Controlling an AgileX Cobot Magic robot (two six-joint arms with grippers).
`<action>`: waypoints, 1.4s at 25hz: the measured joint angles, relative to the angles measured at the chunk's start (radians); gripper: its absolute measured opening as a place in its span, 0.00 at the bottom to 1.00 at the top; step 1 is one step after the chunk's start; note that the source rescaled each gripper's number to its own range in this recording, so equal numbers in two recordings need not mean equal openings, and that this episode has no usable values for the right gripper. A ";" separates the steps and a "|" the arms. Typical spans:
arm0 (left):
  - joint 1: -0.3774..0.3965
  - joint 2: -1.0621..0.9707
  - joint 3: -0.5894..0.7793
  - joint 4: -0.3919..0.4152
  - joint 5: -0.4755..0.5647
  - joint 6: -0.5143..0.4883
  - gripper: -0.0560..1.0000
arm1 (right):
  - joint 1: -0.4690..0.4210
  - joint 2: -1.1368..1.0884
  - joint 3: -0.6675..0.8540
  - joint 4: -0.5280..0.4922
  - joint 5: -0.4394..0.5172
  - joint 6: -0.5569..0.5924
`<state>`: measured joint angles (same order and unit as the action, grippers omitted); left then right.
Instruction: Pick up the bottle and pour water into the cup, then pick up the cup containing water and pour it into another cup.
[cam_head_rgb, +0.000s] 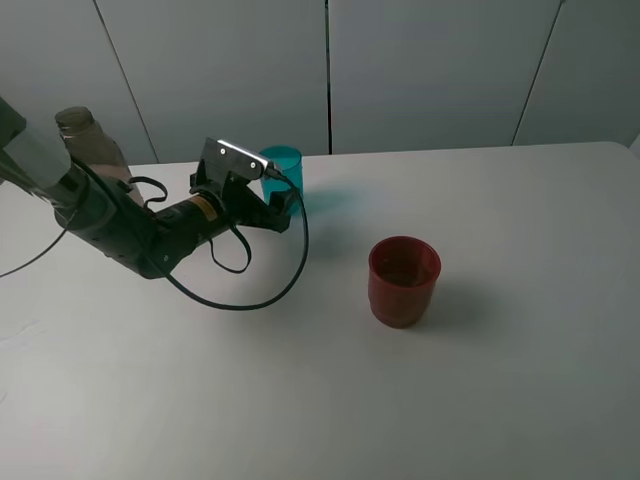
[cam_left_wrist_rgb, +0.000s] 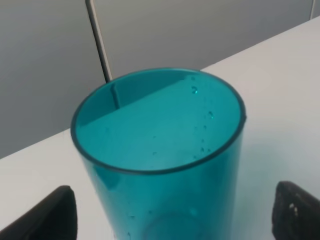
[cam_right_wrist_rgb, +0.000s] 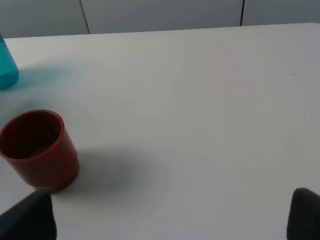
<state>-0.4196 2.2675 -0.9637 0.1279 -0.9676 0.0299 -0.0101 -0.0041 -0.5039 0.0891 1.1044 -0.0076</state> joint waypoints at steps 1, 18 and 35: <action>0.000 -0.019 0.017 0.000 0.000 0.000 1.00 | 0.000 0.000 0.000 0.000 0.000 0.000; 0.000 -0.677 0.163 0.173 0.733 -0.183 1.00 | 0.000 0.000 0.000 0.000 0.000 0.000; -0.041 -1.450 0.165 -0.023 1.613 -0.129 1.00 | 0.000 0.000 0.000 0.000 0.000 0.000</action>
<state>-0.4607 0.8176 -0.7989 0.1045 0.6455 -0.0991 -0.0101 -0.0041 -0.5039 0.0891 1.1044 -0.0076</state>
